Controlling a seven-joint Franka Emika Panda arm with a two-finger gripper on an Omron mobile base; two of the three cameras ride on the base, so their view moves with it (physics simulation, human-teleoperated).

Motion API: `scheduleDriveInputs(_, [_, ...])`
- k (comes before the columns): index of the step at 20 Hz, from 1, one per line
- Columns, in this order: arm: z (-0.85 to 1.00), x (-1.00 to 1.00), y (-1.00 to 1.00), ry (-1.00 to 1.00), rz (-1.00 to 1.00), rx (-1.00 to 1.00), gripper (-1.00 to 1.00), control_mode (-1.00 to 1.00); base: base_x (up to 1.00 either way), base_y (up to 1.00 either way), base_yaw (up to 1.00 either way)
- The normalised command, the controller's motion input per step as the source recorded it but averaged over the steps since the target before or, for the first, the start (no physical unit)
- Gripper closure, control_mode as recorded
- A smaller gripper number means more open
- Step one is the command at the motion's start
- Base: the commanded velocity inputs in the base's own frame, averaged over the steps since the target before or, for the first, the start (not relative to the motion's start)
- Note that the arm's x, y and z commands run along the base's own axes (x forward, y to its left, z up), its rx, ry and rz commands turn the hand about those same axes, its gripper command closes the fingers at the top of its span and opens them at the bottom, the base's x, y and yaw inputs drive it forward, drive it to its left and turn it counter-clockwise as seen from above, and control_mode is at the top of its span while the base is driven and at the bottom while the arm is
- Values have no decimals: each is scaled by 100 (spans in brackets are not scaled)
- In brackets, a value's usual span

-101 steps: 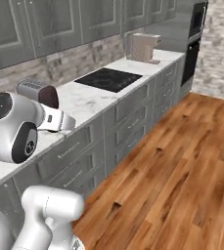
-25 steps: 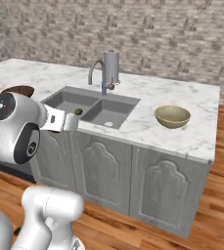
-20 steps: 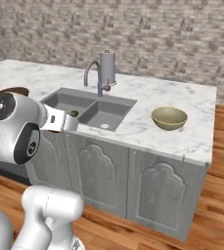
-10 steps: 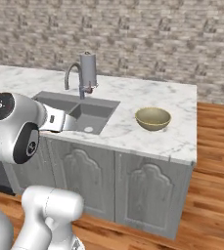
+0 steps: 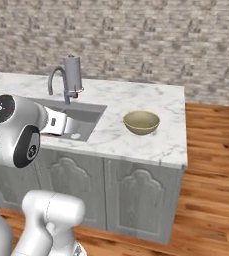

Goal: Pick the oranges from the cabinet and place them in one bowl. Pick the avocado from the sink and place it in the other bowl.

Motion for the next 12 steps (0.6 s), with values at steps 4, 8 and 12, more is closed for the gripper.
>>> scheduleDriveInputs(4, [0,0,0,0,0,0,100,100,31,-37,-8])
scheduleDriveInputs(8, [0,0,0,0,0,0,100,100,30,-41,0])
scheduleDriveInputs(12, [0,0,0,0,0,0,100,100,28,-43,0])
